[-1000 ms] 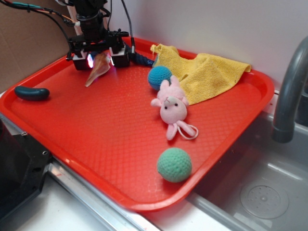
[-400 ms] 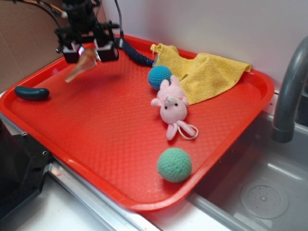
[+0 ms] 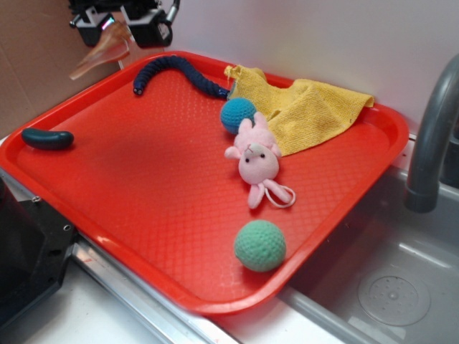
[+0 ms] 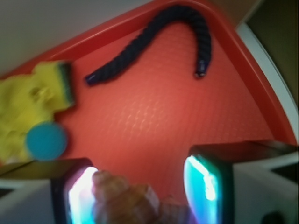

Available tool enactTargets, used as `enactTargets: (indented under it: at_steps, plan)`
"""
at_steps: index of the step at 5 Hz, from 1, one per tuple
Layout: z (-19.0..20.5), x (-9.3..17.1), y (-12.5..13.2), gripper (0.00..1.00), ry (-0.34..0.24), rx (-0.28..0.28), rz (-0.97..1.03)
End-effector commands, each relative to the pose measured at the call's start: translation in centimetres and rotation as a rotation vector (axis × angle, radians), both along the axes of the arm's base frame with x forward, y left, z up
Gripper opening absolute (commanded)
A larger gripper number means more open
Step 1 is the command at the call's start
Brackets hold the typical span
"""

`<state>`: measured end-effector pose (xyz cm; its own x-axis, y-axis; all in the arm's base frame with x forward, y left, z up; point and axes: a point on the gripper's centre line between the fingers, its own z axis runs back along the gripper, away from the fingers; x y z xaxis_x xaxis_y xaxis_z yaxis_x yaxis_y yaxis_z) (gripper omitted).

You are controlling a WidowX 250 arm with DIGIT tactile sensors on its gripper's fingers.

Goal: Grab the shell.

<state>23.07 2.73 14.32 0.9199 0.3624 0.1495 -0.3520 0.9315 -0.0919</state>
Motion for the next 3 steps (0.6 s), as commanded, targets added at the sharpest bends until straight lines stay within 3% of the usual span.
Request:
enactTargets:
  at_steps: [1,3]
  plan:
    - [4.7,-2.25,-1.02,0.0,-0.086,-0.002,-0.118]
    - [4.17,-2.39,-0.44,0.0,-0.046,-0.012,-0.132]
